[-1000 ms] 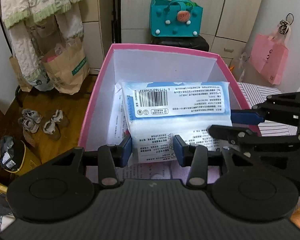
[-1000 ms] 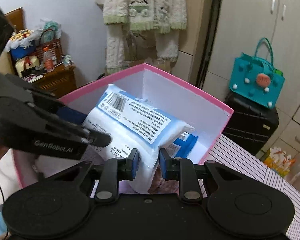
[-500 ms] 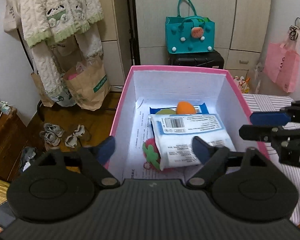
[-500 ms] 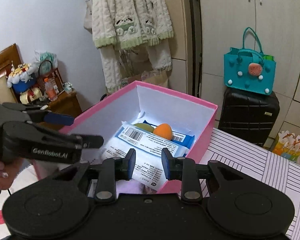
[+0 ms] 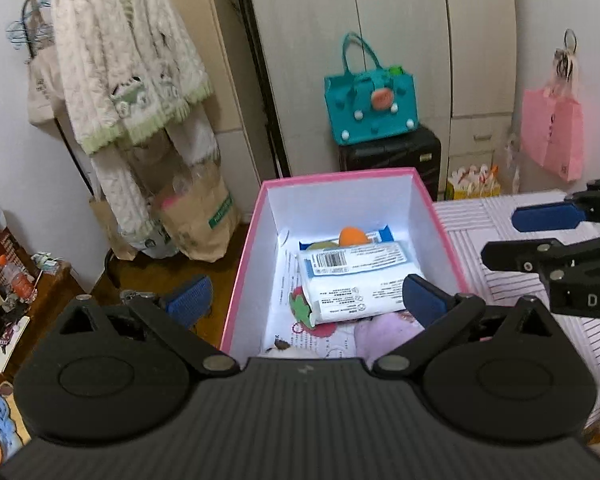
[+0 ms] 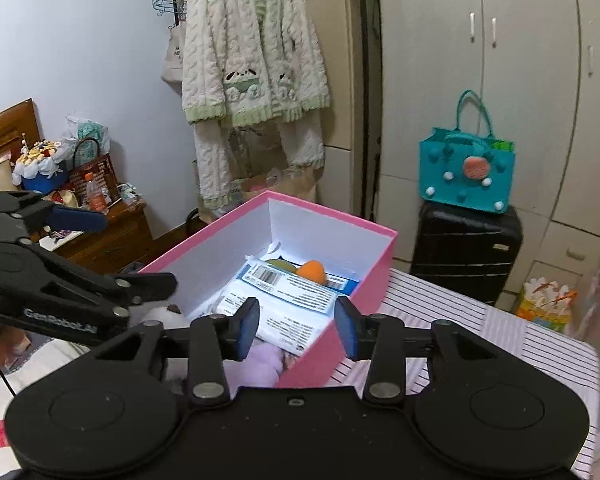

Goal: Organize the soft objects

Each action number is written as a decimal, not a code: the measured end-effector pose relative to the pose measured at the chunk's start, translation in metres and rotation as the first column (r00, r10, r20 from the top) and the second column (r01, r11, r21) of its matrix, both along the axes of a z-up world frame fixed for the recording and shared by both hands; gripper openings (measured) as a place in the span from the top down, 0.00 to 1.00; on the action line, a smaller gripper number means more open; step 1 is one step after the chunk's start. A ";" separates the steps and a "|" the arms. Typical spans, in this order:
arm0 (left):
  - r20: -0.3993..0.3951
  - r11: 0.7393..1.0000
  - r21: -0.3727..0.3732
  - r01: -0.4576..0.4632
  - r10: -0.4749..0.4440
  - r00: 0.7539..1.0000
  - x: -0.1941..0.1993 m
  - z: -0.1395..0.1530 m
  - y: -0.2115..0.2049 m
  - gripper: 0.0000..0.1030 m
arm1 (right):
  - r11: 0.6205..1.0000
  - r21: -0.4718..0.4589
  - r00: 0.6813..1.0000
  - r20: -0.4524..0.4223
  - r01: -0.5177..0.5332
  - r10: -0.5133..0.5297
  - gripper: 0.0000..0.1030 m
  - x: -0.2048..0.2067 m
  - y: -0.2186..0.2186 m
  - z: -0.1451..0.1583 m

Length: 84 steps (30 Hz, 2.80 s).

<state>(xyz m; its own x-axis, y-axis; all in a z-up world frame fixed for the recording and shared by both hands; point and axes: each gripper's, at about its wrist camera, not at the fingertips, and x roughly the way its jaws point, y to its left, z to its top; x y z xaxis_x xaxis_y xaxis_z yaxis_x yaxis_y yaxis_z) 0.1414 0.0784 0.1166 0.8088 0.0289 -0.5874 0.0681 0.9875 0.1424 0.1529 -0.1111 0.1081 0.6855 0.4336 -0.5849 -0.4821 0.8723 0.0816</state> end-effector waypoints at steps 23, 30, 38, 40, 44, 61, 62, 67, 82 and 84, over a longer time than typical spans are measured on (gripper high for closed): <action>0.090 0.975 -0.174 0.135 -0.120 0.989 -0.096 -0.024 -0.031 0.00 | 0.956 -0.085 0.948 0.176 0.282 -0.264 0.00 -0.107 -0.043 -0.002; 0.071 0.974 -0.203 0.099 -0.087 0.994 -0.102 -0.044 -0.031 0.00 | 0.932 -0.078 0.924 0.181 0.354 -0.336 0.00 -0.130 -0.056 -0.022; 0.121 0.983 -0.155 0.101 -0.083 0.989 -0.115 -0.049 -0.039 0.00 | 0.894 0.031 0.884 0.135 0.448 -0.448 0.00 -0.154 -0.073 -0.035; 0.117 0.982 -0.148 0.117 -0.101 0.988 -0.116 -0.049 -0.039 0.00 | 0.893 0.048 0.888 0.095 0.448 -0.451 0.00 -0.155 -0.074 -0.038; 0.110 0.982 -0.138 0.126 -0.111 0.988 -0.118 -0.049 -0.040 0.00 | 0.890 0.030 0.885 0.097 0.455 -0.455 0.00 -0.158 -0.071 -0.040; 0.113 0.989 -0.121 0.079 -0.066 0.991 -0.123 -0.054 -0.046 0.00 | 0.873 -0.010 0.866 0.138 0.487 -0.481 0.00 -0.169 -0.066 -0.038; 0.112 0.991 -0.109 0.075 -0.063 0.992 -0.124 -0.055 -0.047 0.00 | 0.873 -0.010 0.865 0.140 0.487 -0.481 0.00 -0.170 -0.065 -0.038; 0.109 0.995 -0.069 0.066 -0.058 0.992 -0.124 -0.059 -0.053 0.00 | 0.870 -0.025 0.860 0.164 0.493 -0.483 0.00 -0.172 -0.064 -0.039; 0.091 0.994 -0.093 0.064 -0.055 0.994 -0.122 -0.067 -0.051 0.00 | 0.865 -0.044 0.857 0.174 0.499 -0.486 0.00 -0.170 -0.063 -0.043; 0.094 0.993 -0.099 0.061 -0.052 0.994 -0.121 -0.067 -0.050 0.00 | 0.865 -0.044 0.857 0.174 0.499 -0.485 0.00 -0.169 -0.064 -0.043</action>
